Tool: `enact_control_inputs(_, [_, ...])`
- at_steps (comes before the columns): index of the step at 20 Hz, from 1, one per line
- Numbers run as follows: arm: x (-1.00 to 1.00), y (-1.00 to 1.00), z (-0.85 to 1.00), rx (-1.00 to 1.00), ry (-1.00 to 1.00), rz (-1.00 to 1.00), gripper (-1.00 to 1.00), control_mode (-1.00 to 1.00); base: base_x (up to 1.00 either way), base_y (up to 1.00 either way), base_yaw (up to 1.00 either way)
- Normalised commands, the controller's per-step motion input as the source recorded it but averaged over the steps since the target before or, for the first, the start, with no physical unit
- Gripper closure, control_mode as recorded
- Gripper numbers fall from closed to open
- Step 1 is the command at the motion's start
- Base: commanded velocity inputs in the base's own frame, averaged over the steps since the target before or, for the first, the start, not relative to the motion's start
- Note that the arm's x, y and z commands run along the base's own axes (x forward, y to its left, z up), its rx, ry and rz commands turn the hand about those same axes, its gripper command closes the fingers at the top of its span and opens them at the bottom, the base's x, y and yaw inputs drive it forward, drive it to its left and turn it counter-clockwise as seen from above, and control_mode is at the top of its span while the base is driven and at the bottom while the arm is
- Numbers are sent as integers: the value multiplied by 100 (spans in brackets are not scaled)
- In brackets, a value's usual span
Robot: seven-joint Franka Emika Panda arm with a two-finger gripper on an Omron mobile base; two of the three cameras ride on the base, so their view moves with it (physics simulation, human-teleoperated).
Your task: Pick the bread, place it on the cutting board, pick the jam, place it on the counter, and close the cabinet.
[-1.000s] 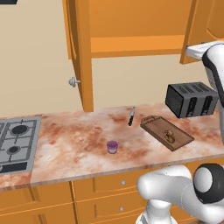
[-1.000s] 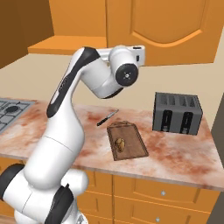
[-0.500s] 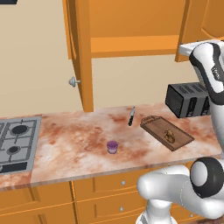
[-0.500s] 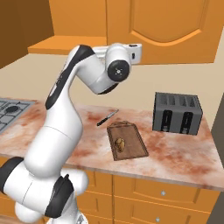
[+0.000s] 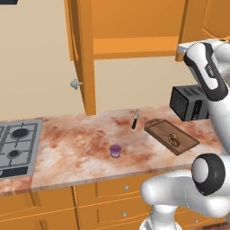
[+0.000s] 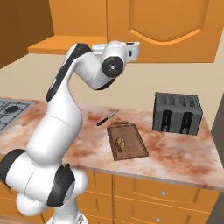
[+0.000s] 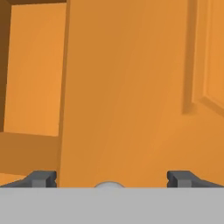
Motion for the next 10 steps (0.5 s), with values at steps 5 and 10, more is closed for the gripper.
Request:
enact_control_inputs(5, [30,0,0,0,0,-4,-100,-100,0,0,0])
enact_control_inputs(10, [34,0,0,0,0,-5,-100,-100,0,0,0])
